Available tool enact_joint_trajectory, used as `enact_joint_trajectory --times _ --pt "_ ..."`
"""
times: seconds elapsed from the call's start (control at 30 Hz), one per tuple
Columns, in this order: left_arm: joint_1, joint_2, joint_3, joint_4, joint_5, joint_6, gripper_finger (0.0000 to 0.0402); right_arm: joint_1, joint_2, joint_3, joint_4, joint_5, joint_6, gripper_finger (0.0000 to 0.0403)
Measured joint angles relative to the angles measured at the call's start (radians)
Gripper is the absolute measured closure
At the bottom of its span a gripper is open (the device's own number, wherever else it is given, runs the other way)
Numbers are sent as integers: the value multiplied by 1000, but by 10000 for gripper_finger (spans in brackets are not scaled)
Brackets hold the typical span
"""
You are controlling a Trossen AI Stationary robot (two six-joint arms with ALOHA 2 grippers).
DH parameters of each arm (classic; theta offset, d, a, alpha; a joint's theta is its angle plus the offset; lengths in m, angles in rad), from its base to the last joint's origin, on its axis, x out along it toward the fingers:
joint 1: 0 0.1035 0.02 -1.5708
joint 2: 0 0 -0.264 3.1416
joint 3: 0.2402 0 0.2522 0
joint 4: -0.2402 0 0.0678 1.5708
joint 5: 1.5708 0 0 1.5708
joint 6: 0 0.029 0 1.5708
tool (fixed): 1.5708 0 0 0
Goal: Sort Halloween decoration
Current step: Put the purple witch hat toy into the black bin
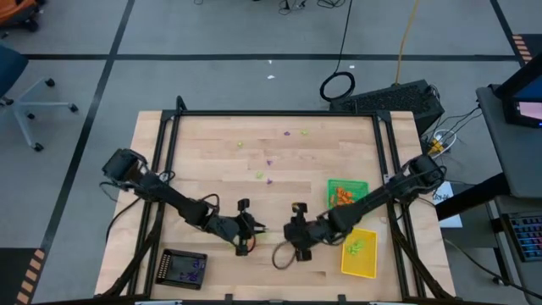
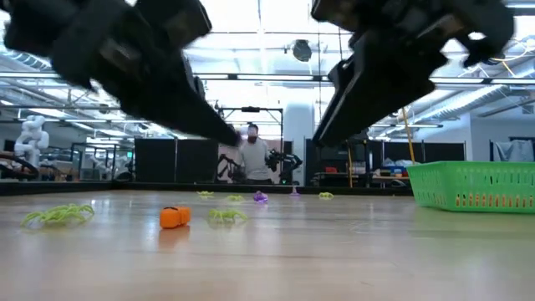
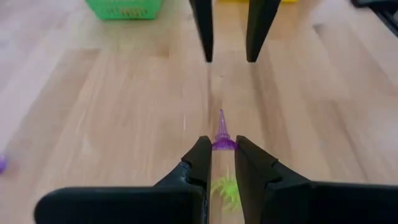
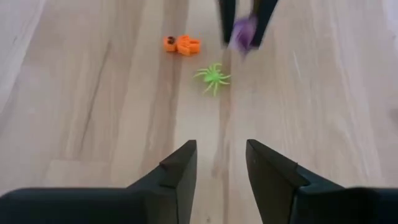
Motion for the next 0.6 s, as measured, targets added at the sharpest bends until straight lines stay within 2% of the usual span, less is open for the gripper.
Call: enact_joint_trajectory --times 0.2,0.6 --pt "-36 -115 -1 -90 -25 34 356 83 1 0 16 138 -36 279" --pt "-136 -264 -2 -271 -140 53 356 153 -3 0 -25 139 -95 282"
